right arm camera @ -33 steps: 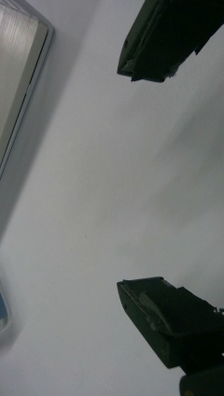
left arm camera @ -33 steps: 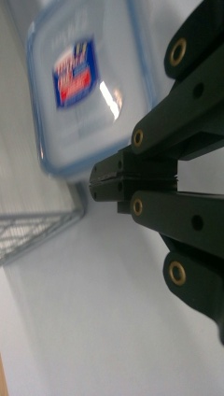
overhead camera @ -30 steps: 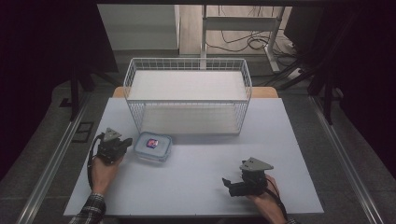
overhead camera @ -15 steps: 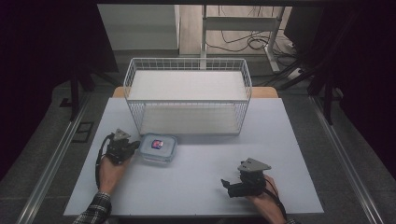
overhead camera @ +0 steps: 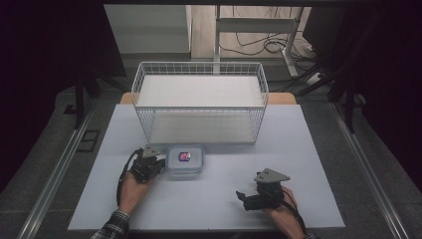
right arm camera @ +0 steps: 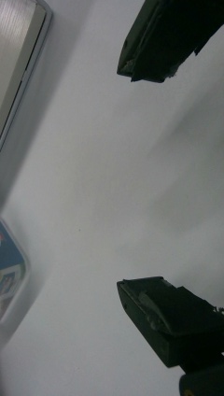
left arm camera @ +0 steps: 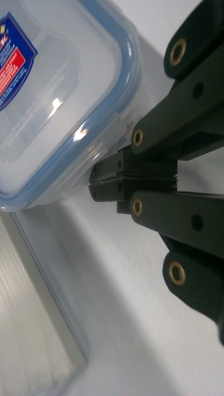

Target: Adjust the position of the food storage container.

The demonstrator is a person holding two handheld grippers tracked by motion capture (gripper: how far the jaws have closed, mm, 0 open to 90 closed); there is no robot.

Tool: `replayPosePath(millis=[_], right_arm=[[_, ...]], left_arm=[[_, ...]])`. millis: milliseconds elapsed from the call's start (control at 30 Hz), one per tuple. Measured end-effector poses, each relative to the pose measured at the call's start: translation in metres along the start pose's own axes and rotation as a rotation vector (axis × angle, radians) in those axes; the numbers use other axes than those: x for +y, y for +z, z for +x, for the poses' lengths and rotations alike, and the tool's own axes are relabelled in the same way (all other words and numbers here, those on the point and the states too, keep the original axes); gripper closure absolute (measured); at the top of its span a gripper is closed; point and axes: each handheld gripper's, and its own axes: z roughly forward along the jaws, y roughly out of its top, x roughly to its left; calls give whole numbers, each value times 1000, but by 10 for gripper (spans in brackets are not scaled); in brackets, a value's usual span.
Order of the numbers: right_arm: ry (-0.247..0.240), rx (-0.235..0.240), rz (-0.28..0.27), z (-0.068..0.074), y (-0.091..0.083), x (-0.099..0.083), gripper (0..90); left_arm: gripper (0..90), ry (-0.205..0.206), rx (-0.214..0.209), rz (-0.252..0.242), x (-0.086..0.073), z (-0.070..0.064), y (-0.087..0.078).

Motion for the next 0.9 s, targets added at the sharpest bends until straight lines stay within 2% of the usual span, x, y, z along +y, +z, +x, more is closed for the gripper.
replayPosePath(millis=[33,200,267,333,367,500,567,633,667,700,733,767,800,900], right_arm=[[2,-2,0,0,0,0,1],[23,-3,9,-2,3,1,0],[54,9,18,-3,6,4,0],[97,44,30,-5,9,9,0],[97,44,30,-5,9,9,0],[108,108,56,-8,19,23,0],[121,145,77,-12,26,31,7],[155,140,89,-16,33,41,98],[166,132,71,-18,37,47,210],[162,135,70,-19,40,51,278],[157,131,73,-20,42,55,322],[132,108,77,-20,47,60,421],[118,105,77,-20,50,63,496],[83,135,70,-19,62,75,707]], left_arm=[[900,3,5,0,1,0,0],[887,-35,38,-19,4,9,-2],[882,-61,34,-28,4,13,-3],[879,-68,24,-35,6,16,-2],[880,-68,24,-35,6,16,-2],[886,-95,-4,-38,11,22,1],[887,-99,-1,-33,15,24,6],[887,-113,-14,-38,17,27,10],[887,-113,-18,-36,18,27,11],[889,-113,-17,-35,18,28,13],[889,-118,-24,-36,19,27,14],[891,-119,-27,-38,19,27,15],[893,-122,-30,-43,19,25,15],[900,-121,-31,-48,19,21,16]])
